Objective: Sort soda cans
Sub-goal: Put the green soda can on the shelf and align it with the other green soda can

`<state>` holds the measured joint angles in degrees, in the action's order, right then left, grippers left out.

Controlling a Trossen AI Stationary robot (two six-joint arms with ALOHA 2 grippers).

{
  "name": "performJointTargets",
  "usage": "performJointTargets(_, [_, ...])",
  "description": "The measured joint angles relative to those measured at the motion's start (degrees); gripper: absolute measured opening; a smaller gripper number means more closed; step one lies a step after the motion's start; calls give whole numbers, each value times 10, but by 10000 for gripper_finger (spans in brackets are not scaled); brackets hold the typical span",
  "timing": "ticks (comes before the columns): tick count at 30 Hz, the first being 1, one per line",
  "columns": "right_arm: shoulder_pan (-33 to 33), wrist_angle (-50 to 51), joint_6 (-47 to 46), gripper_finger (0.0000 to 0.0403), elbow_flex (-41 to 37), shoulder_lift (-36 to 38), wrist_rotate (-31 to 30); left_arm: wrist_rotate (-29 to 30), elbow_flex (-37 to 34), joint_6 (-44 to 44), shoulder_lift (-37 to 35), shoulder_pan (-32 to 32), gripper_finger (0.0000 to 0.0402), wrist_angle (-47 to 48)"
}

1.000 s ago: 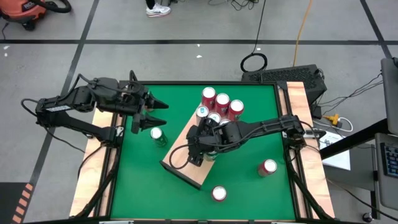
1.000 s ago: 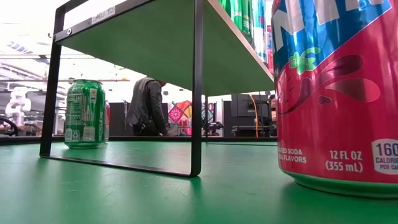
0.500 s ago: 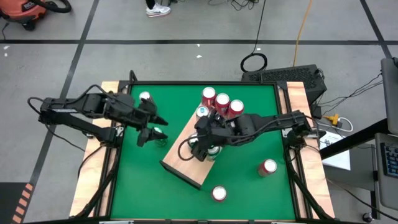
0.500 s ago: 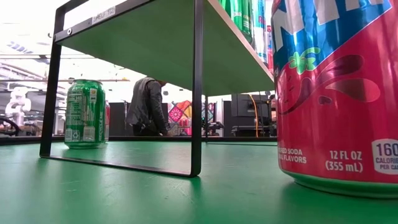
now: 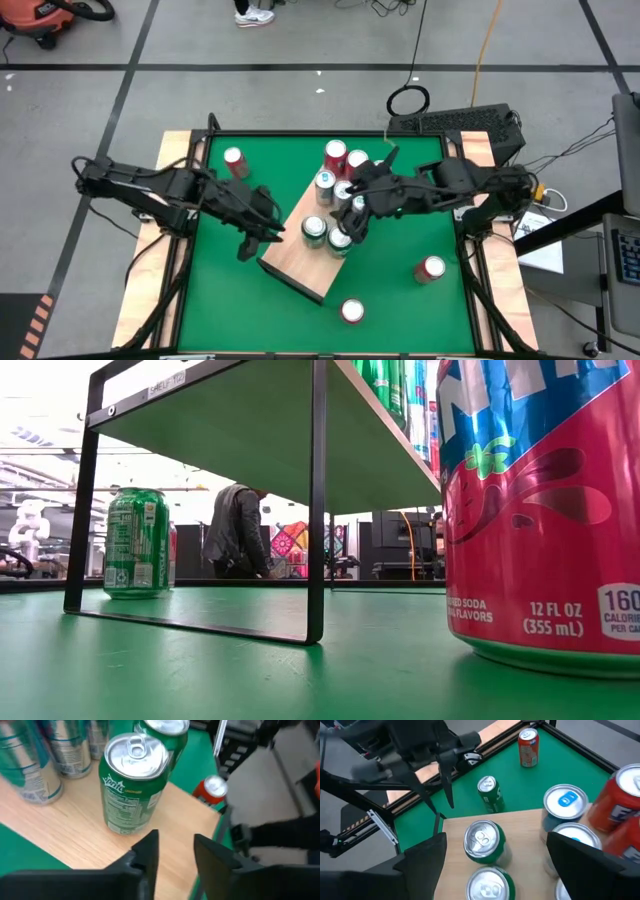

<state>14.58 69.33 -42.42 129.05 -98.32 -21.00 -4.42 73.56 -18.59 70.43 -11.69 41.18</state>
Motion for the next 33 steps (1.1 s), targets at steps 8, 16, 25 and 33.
performJointTargets(8, [13,8,-4,336,0,9,-1,30,0,99,42,6,41,24])
performJointTargets(16, [17,30,-6,336,0,5,-1,47,0,120,72,35,5,21])
performJointTargets(25, [17,39,-8,336,0,5,-2,52,0,134,93,38,3,-20])
performJointTargets(33, [17,38,-7,336,0,5,-1,77,0,131,97,39,3,-34])
